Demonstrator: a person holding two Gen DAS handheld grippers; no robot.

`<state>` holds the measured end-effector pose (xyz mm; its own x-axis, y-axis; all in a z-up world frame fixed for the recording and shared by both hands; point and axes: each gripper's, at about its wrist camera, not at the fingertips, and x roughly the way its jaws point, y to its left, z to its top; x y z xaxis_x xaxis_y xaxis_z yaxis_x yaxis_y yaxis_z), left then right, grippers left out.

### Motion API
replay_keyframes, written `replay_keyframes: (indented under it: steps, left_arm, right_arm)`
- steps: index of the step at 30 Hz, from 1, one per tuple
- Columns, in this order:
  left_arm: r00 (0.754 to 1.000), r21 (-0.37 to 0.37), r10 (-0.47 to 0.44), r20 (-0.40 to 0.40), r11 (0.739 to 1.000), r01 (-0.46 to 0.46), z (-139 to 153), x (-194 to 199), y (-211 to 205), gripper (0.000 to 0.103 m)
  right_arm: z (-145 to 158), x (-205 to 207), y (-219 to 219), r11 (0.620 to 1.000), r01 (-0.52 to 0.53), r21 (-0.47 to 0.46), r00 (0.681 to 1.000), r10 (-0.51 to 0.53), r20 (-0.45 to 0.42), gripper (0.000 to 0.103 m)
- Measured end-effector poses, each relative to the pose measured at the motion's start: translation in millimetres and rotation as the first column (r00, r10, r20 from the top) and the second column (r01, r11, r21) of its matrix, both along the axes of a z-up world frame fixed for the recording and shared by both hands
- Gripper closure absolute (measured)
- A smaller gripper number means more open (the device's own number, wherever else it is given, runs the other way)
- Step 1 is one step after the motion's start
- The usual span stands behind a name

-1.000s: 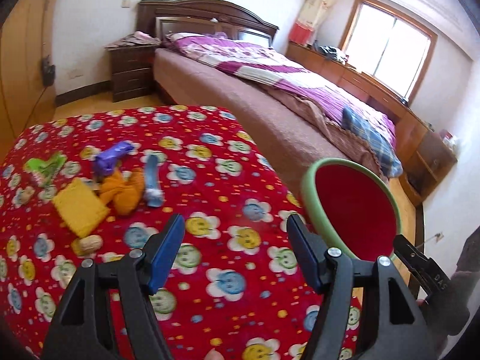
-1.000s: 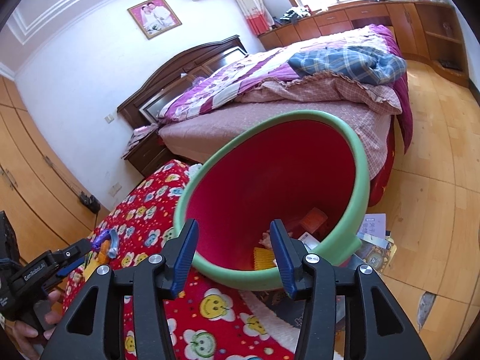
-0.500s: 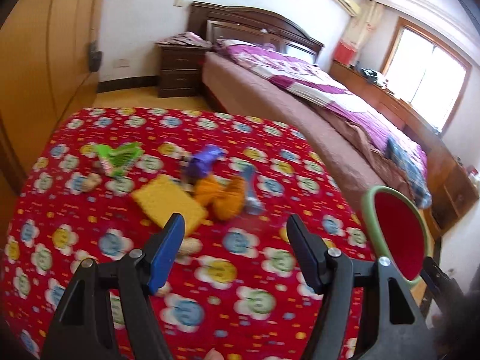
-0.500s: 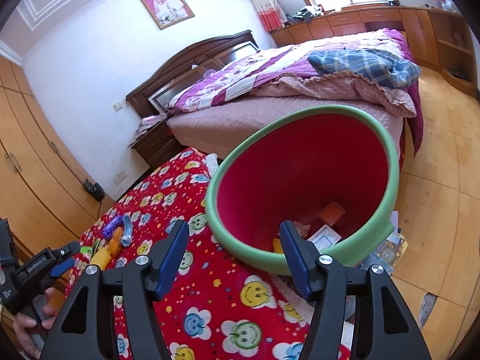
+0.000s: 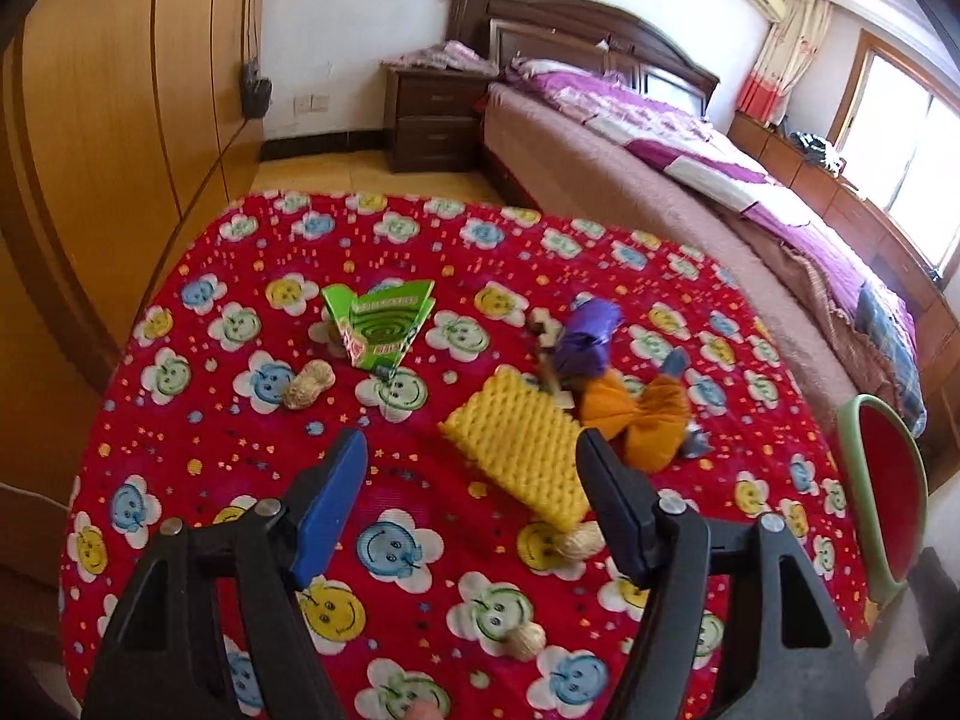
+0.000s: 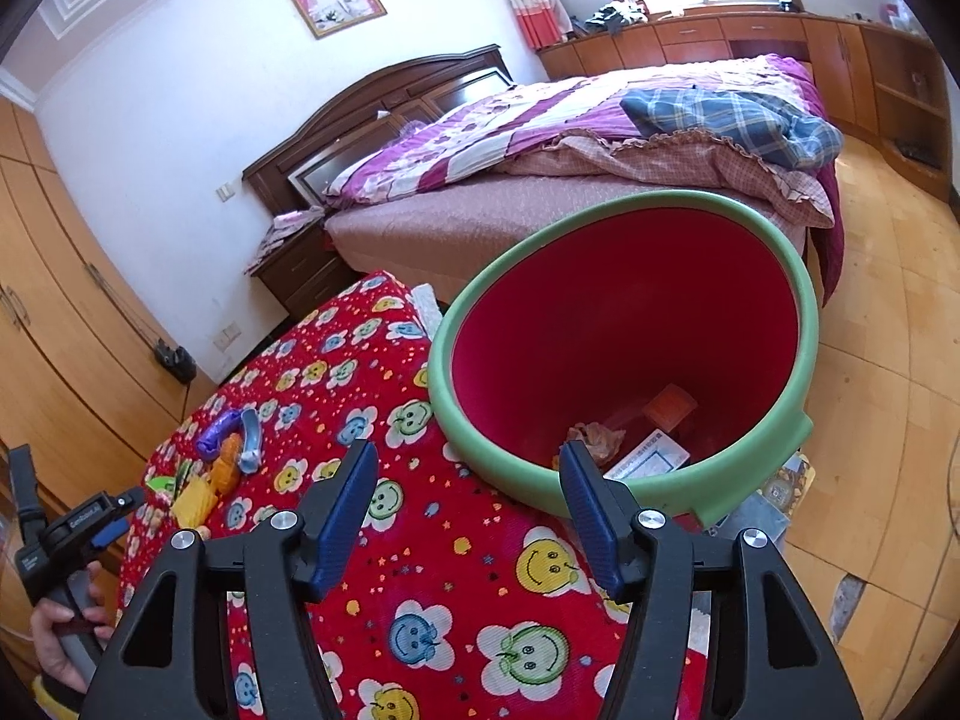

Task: Collect trash
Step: 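Move both open tools back over the bedspread toys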

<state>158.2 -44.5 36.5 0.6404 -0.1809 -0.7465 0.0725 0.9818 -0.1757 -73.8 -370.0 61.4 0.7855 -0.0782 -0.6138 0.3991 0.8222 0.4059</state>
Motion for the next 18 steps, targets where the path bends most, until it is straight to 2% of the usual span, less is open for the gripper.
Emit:
replay_keyframes:
  steps: [3,10,14,18]
  left_arm:
    - [0.999,-0.011,-0.015,-0.029,1.0,0.014,-10,10,-4,0.031]
    - [0.997,0.037,-0.04,-0.06,0.998,0.043,-30,25,-23,0.031]
    - [0.995,0.032,-0.049,-0.092,0.998,0.052,-41,28,-29,0.031]
    - [0.996,0.029,-0.068,-0.066,0.997,0.07,-45,23,-36,0.031]
  right_arm:
    - [-1,1,4,1.0,-0.006,-0.006,1.0,0.006,-0.013,0.039]
    - [2,-2,7,1.0,0.0,-0.026,1.0,0.0,-0.024,0.039]
    - [1,0,9,0.999,-0.003,-0.033,0.999,0.001,-0.036,0.039]
    - [0,4,16,0.999,-0.015,-0.037,0.999,0.013,-0.049,0.039]
